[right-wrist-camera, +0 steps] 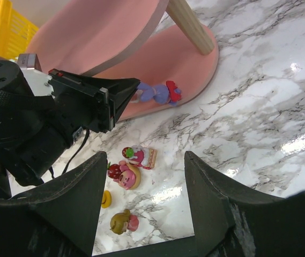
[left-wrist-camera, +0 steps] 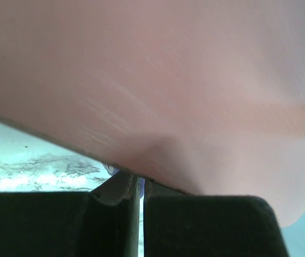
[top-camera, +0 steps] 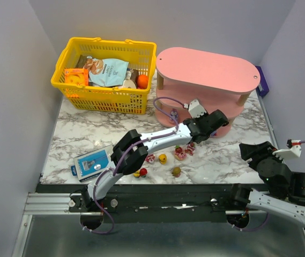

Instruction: Place and organize the plastic toys onto the shelf

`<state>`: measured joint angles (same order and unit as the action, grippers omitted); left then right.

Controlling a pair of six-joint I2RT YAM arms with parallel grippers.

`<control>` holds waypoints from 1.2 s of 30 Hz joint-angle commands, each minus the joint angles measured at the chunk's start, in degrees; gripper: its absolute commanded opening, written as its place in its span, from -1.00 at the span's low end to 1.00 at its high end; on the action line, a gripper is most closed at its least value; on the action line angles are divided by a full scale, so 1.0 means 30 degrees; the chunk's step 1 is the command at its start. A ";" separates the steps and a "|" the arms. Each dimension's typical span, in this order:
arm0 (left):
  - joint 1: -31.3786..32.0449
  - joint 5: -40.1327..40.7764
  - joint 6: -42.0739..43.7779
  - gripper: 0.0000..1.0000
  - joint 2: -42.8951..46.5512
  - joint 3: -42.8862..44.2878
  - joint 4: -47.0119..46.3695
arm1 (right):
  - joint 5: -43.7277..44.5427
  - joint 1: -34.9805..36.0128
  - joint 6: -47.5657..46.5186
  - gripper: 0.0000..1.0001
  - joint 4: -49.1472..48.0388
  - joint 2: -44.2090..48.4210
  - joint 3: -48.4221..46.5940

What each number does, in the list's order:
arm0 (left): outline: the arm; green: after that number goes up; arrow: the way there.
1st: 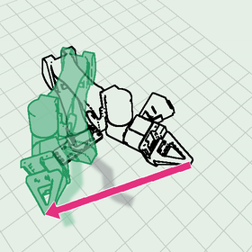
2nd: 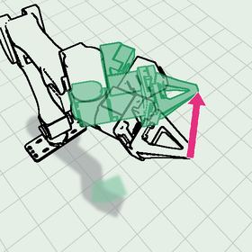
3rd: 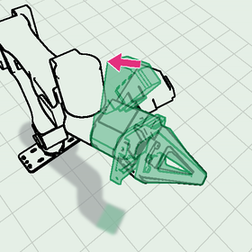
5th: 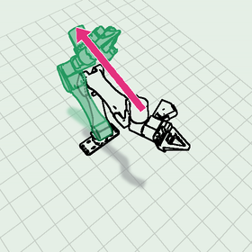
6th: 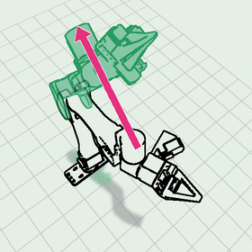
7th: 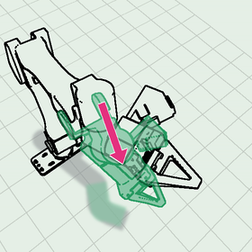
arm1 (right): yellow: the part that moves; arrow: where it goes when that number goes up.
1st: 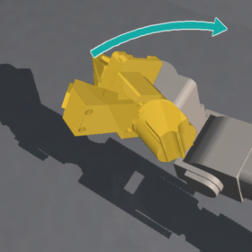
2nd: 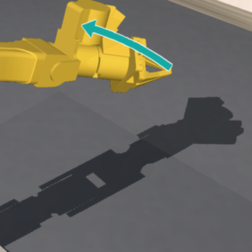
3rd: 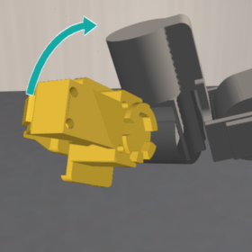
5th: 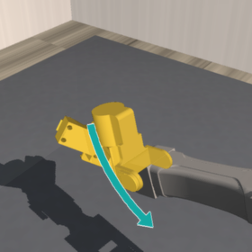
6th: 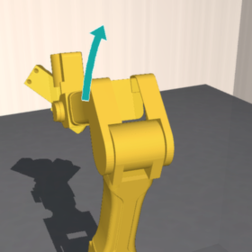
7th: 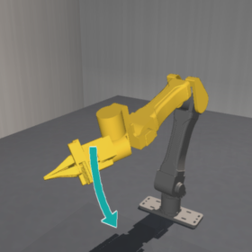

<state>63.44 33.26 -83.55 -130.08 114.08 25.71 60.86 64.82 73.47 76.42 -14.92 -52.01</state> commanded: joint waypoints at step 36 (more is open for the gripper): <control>0.0357 0.1893 0.2156 -0.37 -0.0409 0.0879 -0.0514 | 0.0983 0.0016 0.0060 0.34 0.3032 0.0460 0.0227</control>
<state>64.49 37.67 -77.38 -130.17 114.56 25.43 60.86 64.82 73.45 76.42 -14.59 -51.83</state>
